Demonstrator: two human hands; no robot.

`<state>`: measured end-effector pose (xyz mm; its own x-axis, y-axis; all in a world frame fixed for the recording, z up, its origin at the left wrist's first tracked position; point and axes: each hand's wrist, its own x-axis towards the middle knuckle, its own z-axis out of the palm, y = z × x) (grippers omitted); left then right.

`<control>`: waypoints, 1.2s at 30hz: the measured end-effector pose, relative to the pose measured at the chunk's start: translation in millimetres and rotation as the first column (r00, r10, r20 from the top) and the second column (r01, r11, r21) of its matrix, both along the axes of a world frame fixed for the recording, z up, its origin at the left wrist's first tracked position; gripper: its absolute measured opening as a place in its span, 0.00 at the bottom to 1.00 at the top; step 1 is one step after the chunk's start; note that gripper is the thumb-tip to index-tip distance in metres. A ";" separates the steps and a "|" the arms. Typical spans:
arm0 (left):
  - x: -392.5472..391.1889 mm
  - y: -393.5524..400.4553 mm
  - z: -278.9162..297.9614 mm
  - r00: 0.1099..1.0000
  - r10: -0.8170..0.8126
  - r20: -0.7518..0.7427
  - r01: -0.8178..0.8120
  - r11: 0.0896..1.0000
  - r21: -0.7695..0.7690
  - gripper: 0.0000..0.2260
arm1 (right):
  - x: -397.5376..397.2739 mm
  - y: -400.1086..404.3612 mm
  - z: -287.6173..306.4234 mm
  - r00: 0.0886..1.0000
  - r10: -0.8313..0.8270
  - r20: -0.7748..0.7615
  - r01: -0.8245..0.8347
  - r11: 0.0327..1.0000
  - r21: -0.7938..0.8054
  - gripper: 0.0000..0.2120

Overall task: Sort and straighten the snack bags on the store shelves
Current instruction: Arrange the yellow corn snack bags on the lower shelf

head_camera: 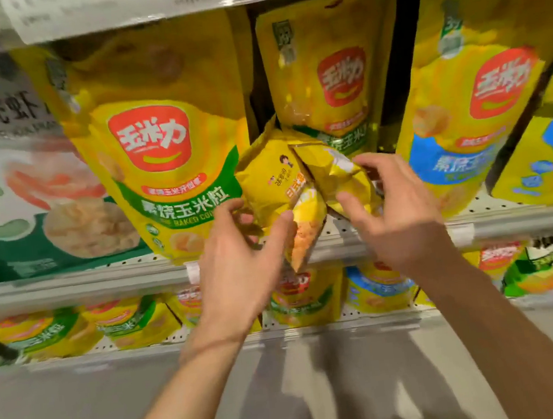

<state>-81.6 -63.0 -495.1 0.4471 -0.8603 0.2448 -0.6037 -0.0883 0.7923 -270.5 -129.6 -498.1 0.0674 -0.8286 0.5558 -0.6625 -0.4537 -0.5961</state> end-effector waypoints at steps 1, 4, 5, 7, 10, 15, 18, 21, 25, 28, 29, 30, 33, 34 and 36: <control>-3.2 -2.8 -1.7 1.000 0.008 0.027 -0.009 1.000 0.023 0.30 | -0.6 -2.4 -1.9 1.000 -0.007 -0.027 0.008 1.000 0.016 0.24; -13.0 -14.4 -4.2 0.998 0.031 0.061 -0.033 0.999 0.041 0.33 | -1.5 -10.5 -1.8 0.995 -0.035 -0.093 0.037 0.999 0.024 0.24; -15.0 -18.3 -5.3 0.998 0.039 0.057 -0.041 0.999 0.035 0.33 | -0.6 -12.3 -1.3 0.994 -0.043 -0.103 0.044 0.999 0.014 0.23; -18.2 -23.6 -6.7 0.997 0.055 0.058 -0.057 0.998 0.032 0.32 | 1.8 -14.2 -0.9 0.993 -0.056 -0.108 0.056 0.998 0.002 0.21; -18.3 -28.3 -10.0 0.996 0.068 0.055 -0.069 0.998 0.006 0.28 | 4.0 -19.0 -2.3 0.994 -0.069 -0.084 0.068 0.998 -0.016 0.15; -19.8 -25.0 -11.4 0.997 0.075 -0.003 -0.075 0.991 -0.109 0.24 | 1.8 -22.4 6.0 0.993 -0.094 0.078 0.096 0.995 -0.019 0.10; -25.2 -21.9 -10.9 0.996 0.057 -0.067 -0.065 0.990 -0.126 0.20 | 3.0 -16.9 11.1 0.987 -0.078 0.144 0.081 0.997 -0.017 0.10; -28.6 -19.2 -9.0 0.978 0.001 -0.208 -0.030 0.991 -0.133 0.19 | 6.2 -8.9 12.8 0.957 -0.042 0.286 0.043 0.999 0.005 0.04; -31.5 -17.8 -8.5 0.944 -0.032 -0.328 -0.025 0.985 -0.170 0.22 | 15.6 3.8 12.5 0.859 0.041 0.511 -0.061 0.998 0.024 0.06; -34.9 -19.3 -8.8 0.924 -0.053 -0.379 -0.016 0.984 -0.176 0.29 | 23.5 8.0 14.4 0.799 0.096 0.593 -0.184 0.979 0.089 0.06; -35.9 -19.4 -8.5 0.917 -0.055 -0.395 -0.016 0.985 -0.174 0.30 | 24.2 8.6 16.5 0.789 0.123 0.601 -0.233 0.967 0.108 0.06; -35.8 -20.5 -9.6 0.911 -0.056 -0.408 -0.017 0.985 -0.173 0.29 | 23.5 8.7 17.8 0.779 0.157 0.606 -0.291 0.948 0.129 0.06; -33.7 -21.0 -10.8 0.884 -0.080 -0.460 0.005 0.987 -0.163 0.22 | 14.7 6.3 16.4 0.751 0.242 0.615 -0.433 0.883 0.183 0.10; -32.3 -21.5 -11.7 0.876 -0.090 -0.474 0.014 0.987 -0.162 0.21 | 11.1 5.1 14.7 0.750 0.253 0.611 -0.449 0.873 0.190 0.10; -31.2 -21.5 -10.9 0.873 -0.101 -0.476 0.027 0.987 -0.159 0.18 | 5.2 1.0 9.0 0.758 0.248 0.603 -0.444 0.874 0.198 0.10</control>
<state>-112.8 -84.5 -505.9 0.4860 -0.8634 0.1357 -0.1444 0.0739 0.9868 -265.3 -128.7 -489.0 0.1529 -0.9398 0.3057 -0.0157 -0.3116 -0.9501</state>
